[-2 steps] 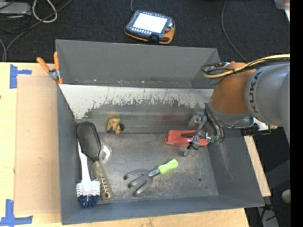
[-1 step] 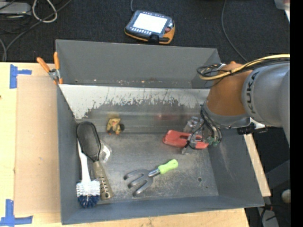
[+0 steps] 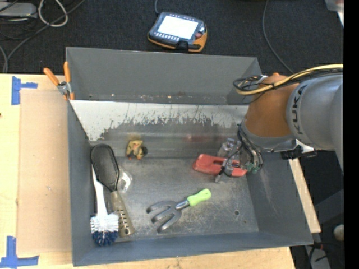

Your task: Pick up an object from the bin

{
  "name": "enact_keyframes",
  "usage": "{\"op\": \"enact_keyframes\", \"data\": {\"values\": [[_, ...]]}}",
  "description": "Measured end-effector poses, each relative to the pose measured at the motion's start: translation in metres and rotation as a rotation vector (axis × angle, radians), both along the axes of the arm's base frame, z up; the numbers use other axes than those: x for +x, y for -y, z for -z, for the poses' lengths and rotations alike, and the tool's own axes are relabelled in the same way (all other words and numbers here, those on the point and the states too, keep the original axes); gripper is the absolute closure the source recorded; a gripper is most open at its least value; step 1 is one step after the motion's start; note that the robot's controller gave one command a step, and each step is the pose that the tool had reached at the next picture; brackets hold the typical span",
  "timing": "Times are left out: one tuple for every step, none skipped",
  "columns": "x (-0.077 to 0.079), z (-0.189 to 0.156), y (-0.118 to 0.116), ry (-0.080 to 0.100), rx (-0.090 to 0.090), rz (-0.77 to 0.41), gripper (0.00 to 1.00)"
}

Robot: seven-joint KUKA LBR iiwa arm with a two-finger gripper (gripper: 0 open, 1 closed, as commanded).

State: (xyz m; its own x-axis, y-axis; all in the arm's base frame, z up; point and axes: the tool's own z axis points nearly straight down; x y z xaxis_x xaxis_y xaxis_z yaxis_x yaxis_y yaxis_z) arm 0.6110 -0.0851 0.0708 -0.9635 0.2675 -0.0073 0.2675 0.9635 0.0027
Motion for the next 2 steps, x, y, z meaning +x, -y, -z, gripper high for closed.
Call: {"op": "enact_keyframes", "data": {"values": [[-0.004, -0.012, -0.001, -0.012, 0.003, 0.0, 1.0], [-0.002, -0.047, 0.0, -0.006, 0.002, 0.0, 1.0]]}}
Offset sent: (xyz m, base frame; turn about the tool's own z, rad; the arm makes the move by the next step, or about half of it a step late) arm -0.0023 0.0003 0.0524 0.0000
